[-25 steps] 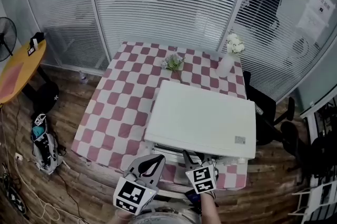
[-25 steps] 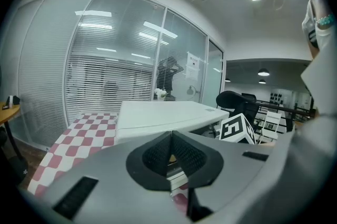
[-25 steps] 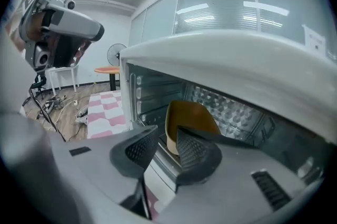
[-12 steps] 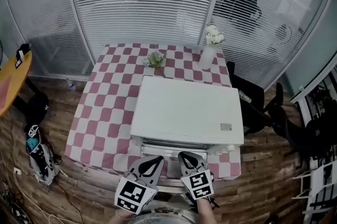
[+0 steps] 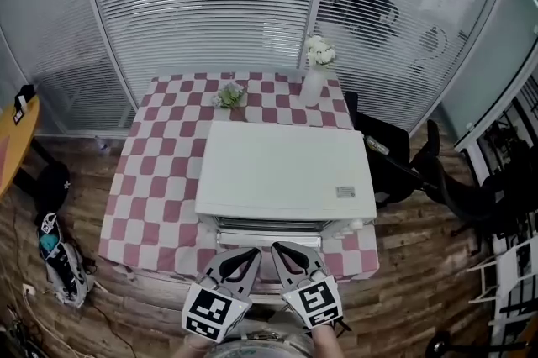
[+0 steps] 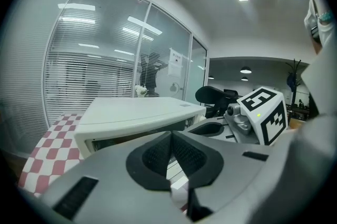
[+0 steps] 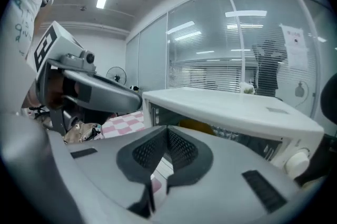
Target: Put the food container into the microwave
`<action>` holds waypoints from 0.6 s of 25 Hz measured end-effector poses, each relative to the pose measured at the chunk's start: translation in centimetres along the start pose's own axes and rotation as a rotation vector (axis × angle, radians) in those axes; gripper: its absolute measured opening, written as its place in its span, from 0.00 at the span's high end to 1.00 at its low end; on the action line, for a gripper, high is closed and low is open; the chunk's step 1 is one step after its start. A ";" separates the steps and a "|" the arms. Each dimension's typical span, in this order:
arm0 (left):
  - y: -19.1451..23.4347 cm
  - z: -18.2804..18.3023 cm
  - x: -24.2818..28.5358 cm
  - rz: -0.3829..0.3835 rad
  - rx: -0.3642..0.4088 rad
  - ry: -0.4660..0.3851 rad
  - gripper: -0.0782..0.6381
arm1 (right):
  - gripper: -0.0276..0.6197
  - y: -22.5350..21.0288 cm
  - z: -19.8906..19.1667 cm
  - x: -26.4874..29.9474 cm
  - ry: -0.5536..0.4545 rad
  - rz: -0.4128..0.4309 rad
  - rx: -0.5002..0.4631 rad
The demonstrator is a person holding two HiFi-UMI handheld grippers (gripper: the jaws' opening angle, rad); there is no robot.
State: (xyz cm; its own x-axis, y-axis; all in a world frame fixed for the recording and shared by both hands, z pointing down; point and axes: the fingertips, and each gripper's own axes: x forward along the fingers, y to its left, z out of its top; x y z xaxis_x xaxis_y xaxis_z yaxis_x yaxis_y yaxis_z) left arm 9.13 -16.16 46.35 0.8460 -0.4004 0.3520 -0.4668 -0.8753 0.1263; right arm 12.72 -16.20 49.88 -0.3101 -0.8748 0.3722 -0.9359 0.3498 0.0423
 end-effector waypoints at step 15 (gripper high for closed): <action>0.3 8.2 -2.1 0.018 0.085 -0.183 0.87 | 0.97 -0.1 12.2 -3.2 -0.301 -0.015 -0.103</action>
State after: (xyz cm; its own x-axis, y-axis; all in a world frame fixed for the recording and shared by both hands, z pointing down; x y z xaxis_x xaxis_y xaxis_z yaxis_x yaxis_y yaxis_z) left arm 9.36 -17.82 38.04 0.8741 -0.4518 0.1783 -0.4653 -0.8842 0.0406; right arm 11.80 -17.51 37.41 -0.3465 -0.9346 0.0806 -0.9236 0.3549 0.1452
